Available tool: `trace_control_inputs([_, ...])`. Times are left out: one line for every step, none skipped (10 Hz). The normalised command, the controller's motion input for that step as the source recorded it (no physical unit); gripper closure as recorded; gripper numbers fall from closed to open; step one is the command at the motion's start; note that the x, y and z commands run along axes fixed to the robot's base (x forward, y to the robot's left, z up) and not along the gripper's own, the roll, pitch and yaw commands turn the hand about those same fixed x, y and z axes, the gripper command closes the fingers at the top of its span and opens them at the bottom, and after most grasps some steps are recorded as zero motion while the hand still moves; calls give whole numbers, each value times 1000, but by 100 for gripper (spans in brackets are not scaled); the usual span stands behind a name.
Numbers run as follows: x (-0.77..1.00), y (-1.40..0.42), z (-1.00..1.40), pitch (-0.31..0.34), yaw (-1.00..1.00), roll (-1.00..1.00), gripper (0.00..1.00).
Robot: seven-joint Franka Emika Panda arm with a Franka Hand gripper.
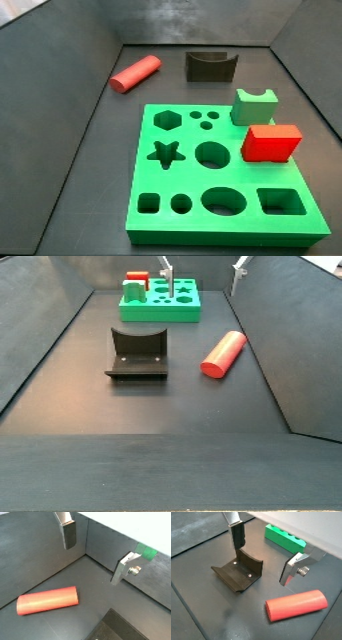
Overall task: Pick up the oval object. Move up. Place the oval object on the fixture. Regrasp the oval object. Move to above the board. Insert the oval object.
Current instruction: Pick up the oval object.
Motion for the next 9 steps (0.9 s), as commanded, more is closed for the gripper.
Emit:
trace_control_inputs([0, -146, -157, -17, -6, 86, 0])
trace_control_inputs([-277, -437, -571, -231, -117, 174, 0])
trace_control_inputs([-111, -471, -543, -183, -160, 167, 0])
trace_control_inputs([-83, -466, -500, -190, -174, 147, 0])
trace_control_inputs([0, -280, -406, -150, -286, 89, 0])
trace_control_inputs([0, -151, -226, -74, -760, 57, 0])
trace_control_inputs([0, -66, -329, -64, -649, 70, 0])
trace_control_inputs([-9, -71, -383, -59, -603, 103, 0])
trace_control_inputs([0, -26, -394, -60, -514, 74, 0])
